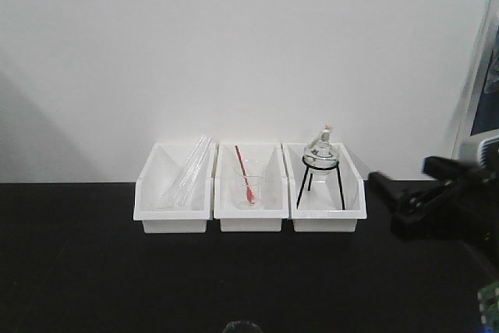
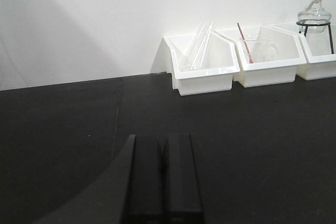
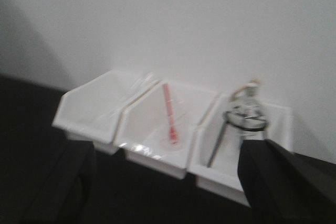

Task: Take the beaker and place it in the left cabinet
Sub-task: 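Lower the right gripper onto the clear glass beaker on the bench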

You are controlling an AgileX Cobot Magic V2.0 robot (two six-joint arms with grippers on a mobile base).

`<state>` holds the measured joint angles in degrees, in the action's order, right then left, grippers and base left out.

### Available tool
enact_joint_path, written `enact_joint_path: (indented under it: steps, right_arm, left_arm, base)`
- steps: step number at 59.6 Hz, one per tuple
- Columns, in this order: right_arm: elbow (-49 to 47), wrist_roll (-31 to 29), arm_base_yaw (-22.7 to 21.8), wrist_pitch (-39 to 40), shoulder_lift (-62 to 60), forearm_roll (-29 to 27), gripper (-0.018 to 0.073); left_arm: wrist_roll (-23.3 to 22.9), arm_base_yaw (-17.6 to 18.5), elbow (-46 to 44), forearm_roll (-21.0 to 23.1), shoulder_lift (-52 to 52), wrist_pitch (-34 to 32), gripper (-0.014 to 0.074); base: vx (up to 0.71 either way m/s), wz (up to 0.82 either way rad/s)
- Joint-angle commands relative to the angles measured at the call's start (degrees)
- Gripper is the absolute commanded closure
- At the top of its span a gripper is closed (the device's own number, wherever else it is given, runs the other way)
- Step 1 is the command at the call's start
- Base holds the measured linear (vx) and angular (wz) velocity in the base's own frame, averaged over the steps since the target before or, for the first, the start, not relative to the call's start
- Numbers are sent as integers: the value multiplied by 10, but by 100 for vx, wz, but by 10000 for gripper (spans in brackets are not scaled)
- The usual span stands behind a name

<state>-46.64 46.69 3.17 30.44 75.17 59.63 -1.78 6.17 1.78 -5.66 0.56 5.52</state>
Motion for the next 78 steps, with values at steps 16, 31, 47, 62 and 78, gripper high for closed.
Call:
enact_joint_path:
  steps: [16, 31, 47, 62, 78]
  right_arm:
    - [33, 142, -2, 356, 104, 208, 92]
    - [138, 18, -2, 361, 152, 29, 112]
    - [187, -126, -2, 356, 171, -6, 39]
    - [188, -209, -2, 315, 229, 3, -29]
    - [186, -335, -2, 465, 352, -14, -25]
  left_arm:
    - [-2, 4, 8, 2, 11, -51, 604]
    - [-2, 4, 8, 2, 11, -51, 604]
    - [-2, 4, 8, 2, 11, -51, 604]
    - [-2, 4, 8, 2, 11, -51, 604]
    - [-2, 4, 8, 2, 11, -51, 604]
  base:
    - [0, 0]
    - [0, 0]
    - [0, 0]
    - [0, 0]
    - [0, 0]
